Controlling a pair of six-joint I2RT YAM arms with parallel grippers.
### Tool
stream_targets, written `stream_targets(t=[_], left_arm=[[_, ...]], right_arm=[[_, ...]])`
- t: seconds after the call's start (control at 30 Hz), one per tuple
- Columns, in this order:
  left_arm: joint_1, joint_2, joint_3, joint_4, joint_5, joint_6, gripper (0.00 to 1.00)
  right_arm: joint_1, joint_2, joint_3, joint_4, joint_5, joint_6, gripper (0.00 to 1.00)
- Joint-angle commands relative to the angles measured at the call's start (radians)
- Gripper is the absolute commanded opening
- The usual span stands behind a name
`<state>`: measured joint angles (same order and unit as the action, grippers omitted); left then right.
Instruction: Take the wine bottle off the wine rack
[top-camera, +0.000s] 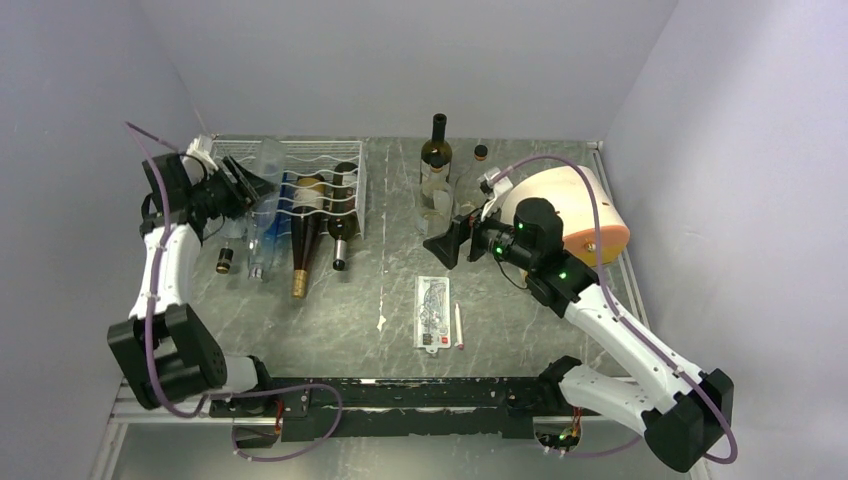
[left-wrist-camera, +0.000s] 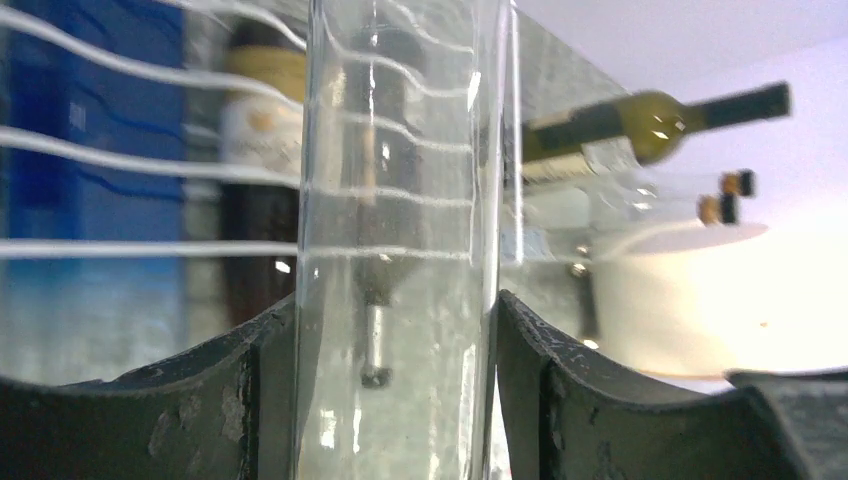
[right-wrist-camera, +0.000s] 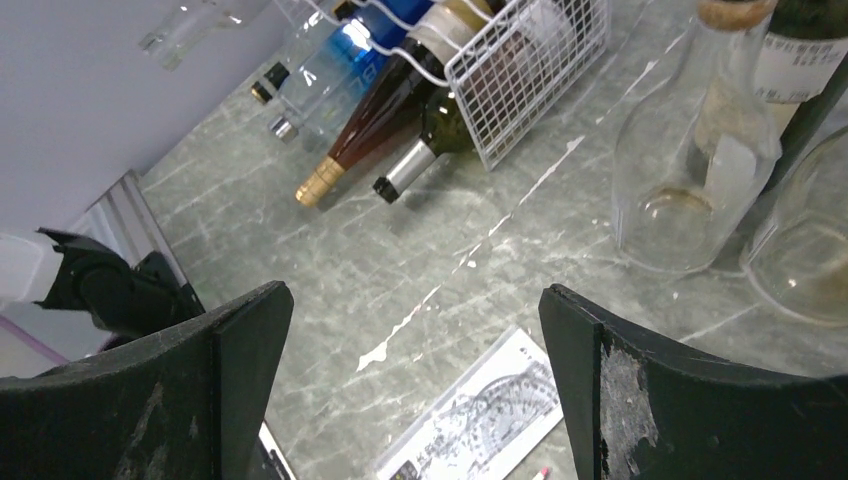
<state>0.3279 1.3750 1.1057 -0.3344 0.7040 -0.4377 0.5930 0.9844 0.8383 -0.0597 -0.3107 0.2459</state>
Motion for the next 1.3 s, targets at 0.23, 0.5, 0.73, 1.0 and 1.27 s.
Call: stream_targets(t=[0.23, 0.5, 0.73, 1.0, 1.27], left_arm=[[-0.205, -0.33, -0.301, 0.218, 0.233, -0.416, 0.07], [-0.341, -0.43, -0.336, 0.114, 0.137, -0.588, 0.07], [-0.356, -0.434, -0.306, -0.099, 0.097, -0.609, 0.07], [-0.357, -0.47, -0.326, -0.378, -0.011, -0.695, 0.07], [-0.358, -0.502, -0.395, -0.366, 0.015, -0.741, 0.07]], right_arm=[[0.003, -0.067, -0.022, -0.018, 0.059, 0.072, 1.0], [0.031, 0.035, 0.074, 0.024, -0.042, -0.021, 1.0], [0.537, 0.134, 0.135, 0.094, 0.301, -0.366, 1.0], [0.731, 0.237, 0.081, 0.305, 0.311, -0.73, 0.98], [0.757, 0.379, 0.087, 0.512, 0.165, -0.916, 0.91]])
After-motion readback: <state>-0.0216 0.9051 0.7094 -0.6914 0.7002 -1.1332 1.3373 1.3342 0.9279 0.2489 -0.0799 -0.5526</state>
